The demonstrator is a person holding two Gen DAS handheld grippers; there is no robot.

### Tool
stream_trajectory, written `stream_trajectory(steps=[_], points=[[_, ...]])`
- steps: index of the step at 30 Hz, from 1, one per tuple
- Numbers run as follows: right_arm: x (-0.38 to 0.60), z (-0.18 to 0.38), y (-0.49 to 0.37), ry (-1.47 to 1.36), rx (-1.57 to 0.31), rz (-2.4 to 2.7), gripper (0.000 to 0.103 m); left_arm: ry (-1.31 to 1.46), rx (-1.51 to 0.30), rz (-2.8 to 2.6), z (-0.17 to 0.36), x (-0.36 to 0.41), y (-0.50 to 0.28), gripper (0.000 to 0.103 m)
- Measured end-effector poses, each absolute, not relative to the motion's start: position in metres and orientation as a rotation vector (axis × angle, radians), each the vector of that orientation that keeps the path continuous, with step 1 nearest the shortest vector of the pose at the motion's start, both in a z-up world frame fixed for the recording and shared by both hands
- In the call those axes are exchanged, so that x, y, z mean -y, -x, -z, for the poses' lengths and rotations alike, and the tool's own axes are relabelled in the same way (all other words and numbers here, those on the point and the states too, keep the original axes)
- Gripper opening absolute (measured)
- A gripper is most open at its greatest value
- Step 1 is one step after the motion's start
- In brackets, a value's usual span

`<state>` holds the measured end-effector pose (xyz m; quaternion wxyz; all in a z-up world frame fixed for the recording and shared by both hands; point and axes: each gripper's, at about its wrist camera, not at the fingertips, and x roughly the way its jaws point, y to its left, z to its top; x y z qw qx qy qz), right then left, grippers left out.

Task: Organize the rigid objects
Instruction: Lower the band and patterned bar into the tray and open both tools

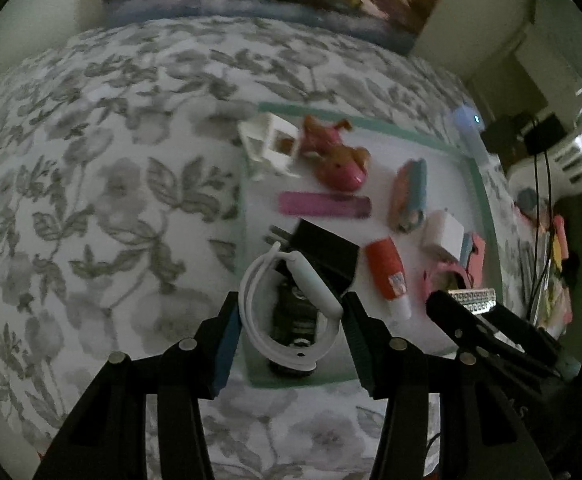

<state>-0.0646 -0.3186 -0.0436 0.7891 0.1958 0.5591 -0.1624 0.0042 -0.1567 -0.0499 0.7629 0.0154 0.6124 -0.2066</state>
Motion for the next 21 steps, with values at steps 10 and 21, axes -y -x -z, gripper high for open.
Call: stream_trajectory(steps=[10,21], points=[[0.331,0.062,0.069,-0.433,-1.249,0.363,0.084,0.010,-1.420,0.503,0.067,0.173,-0.003,0.053],[0.318,0.059,0.075,-0.384,-1.220,0.361,0.091,0.020,-1.349,0.429,0.050,0.139,0.000,0.072]])
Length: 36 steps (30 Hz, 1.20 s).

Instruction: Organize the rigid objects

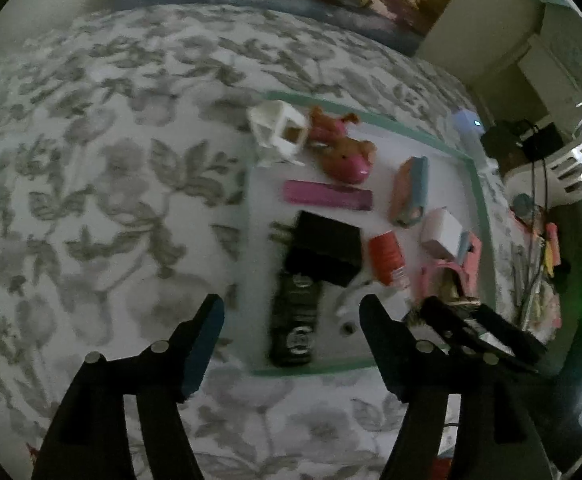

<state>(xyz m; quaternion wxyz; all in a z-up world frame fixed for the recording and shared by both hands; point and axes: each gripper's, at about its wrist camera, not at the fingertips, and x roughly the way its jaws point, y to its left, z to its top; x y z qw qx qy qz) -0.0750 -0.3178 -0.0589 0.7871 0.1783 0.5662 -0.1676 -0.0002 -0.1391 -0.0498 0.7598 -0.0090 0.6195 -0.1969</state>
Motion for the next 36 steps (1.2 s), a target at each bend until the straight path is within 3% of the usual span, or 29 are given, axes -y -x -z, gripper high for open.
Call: stream_trajectory(steps=[5,8,12,15,36], points=[[0.308,0.058,0.082,-0.380,-1.199,0.357,0.101,-0.038,-1.330,0.374,0.052,0.126,0.004,0.073],[0.301,0.056,0.086,-0.367,-1.185,0.353,0.103,-0.063,-1.324,0.346,0.053,0.116,0.008,0.086],[0.293,0.054,0.090,-0.348,-1.170,0.352,0.103,-0.068,-1.307,0.330,0.052,0.104,0.013,0.087],[0.288,0.052,0.093,-0.342,-1.163,0.353,0.103,-0.075,-1.289,0.313,0.053,0.101,0.013,0.095],[0.263,0.043,0.105,-0.281,-1.144,0.351,0.103,-0.099,-1.235,0.258,0.038,0.068,0.024,0.095]])
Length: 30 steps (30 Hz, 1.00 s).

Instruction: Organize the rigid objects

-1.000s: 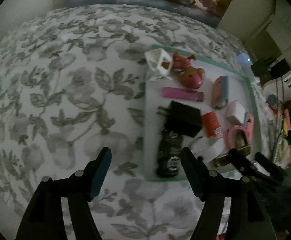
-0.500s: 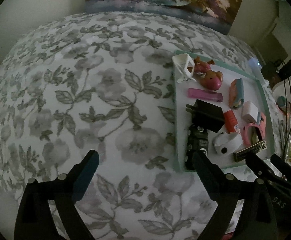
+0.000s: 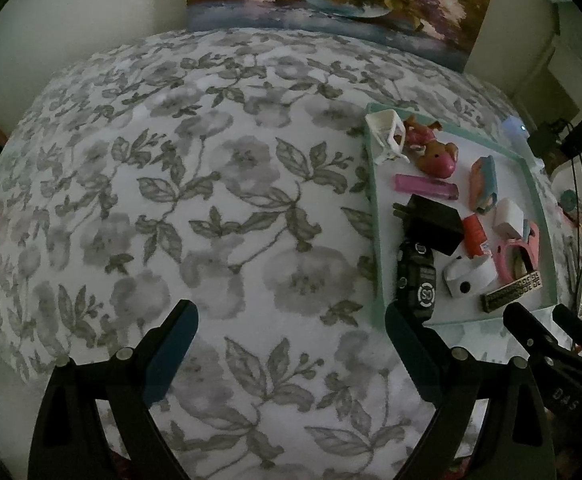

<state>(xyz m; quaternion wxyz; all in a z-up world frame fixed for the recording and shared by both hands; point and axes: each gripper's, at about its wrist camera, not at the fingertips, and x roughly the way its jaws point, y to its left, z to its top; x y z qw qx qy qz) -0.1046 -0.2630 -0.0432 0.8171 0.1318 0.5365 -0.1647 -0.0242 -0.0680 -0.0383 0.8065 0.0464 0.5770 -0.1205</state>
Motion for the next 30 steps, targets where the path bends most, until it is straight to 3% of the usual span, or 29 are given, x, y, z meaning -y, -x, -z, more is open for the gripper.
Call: stream_trajectory(steps=[30], points=[[0.261,0.038,0.107,-0.269,-1.131,0.350,0.103,-0.125,-1.206,0.173,0.028,0.057,0.027,0.095]])
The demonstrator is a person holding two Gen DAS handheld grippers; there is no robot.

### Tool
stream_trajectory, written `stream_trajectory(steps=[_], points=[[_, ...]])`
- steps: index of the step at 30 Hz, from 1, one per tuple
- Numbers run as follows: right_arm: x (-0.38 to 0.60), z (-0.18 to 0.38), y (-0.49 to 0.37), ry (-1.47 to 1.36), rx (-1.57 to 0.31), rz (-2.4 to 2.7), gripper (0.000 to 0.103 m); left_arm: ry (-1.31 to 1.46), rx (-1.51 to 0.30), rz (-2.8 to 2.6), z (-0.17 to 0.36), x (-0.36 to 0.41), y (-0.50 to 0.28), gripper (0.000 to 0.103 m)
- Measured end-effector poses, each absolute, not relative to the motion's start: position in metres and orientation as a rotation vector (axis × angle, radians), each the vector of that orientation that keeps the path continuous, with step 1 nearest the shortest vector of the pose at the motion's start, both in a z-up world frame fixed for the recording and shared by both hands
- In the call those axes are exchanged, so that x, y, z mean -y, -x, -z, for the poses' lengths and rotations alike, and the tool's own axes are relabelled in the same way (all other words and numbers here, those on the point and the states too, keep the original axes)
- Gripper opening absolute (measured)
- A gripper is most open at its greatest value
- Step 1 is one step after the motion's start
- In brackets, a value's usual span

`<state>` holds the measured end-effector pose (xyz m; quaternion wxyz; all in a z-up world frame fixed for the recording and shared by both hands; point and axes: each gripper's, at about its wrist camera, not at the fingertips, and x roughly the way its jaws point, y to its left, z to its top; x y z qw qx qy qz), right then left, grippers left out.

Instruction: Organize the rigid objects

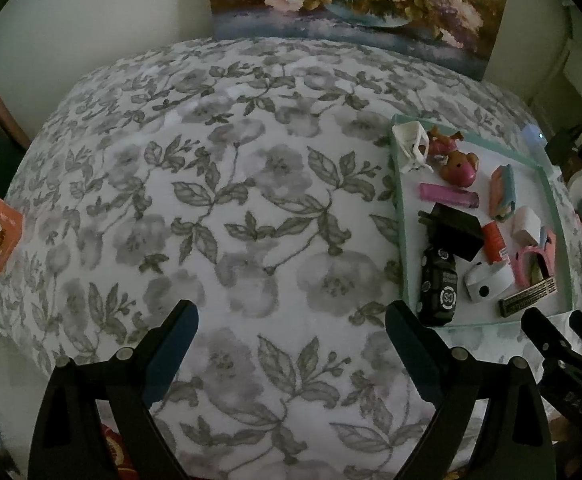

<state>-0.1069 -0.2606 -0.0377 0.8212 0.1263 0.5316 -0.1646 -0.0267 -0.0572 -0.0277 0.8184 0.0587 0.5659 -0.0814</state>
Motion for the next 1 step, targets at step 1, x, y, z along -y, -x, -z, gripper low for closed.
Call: stream_trajectory(steps=[1], points=[[0.2606,0.0378,0.1069,-0.269,-1.131,0.350,0.103,-0.123,-1.206,0.172,0.0276,0.0572,0.0265,0.095]])
